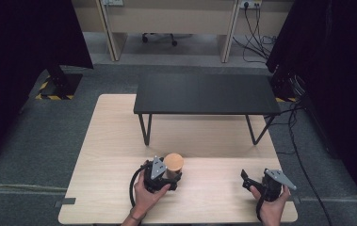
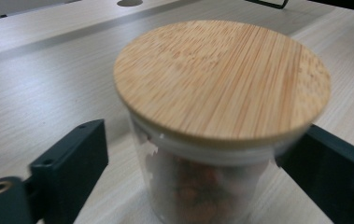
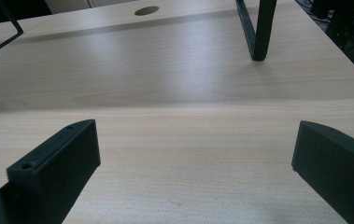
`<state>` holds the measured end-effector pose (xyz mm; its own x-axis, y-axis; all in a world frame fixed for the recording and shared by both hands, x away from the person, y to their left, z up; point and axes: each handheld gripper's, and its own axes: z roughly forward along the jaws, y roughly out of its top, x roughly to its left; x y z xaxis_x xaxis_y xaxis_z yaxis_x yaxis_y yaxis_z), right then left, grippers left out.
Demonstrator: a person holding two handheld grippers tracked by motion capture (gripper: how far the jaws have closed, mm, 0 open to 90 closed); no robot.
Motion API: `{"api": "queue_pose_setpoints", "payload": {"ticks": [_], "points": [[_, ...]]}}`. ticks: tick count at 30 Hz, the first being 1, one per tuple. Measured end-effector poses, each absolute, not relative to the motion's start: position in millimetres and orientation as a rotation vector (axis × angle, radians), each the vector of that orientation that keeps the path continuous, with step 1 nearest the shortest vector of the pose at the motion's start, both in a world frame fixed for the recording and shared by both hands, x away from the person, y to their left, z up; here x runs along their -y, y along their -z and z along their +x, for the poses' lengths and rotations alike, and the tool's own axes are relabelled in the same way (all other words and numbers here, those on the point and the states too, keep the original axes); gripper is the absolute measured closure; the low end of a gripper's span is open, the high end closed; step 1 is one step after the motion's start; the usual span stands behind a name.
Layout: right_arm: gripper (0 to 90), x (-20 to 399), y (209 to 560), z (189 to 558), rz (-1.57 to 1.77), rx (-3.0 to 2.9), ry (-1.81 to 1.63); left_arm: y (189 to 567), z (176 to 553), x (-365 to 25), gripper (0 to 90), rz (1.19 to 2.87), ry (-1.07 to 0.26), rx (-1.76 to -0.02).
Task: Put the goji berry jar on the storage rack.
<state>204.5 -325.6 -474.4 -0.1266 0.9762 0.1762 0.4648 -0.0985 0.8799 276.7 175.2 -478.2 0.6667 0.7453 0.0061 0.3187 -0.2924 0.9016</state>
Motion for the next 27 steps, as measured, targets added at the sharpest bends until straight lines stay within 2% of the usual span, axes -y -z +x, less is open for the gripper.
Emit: {"api": "queue_pose_setpoints", "payload": {"ticks": [1, 5, 19, 27], "points": [[1.0, 325.3, 474.3, 204.4, 1.583, -1.620, -1.179, 478.2, 277.4, -175.2, 17.3, 1.885, -0.536, -0.828], [1.0, 325.6, 474.4, 204.4, 1.582, -1.622, -1.181, 477.7, 278.7, -173.4, 24.8, 1.897, -0.537, -0.809], [1.1, 324.2, 474.4, 203.9, 1.575, -1.622, -1.176, 476.5, 278.8, -174.6, 25.7, 1.888, -0.525, -0.827], [1.1, 325.4, 474.2, 204.6, 1.579, -1.625, -1.180, 444.6, 262.9, -181.6, 25.6, 1.835, -0.566, -0.809]]}}
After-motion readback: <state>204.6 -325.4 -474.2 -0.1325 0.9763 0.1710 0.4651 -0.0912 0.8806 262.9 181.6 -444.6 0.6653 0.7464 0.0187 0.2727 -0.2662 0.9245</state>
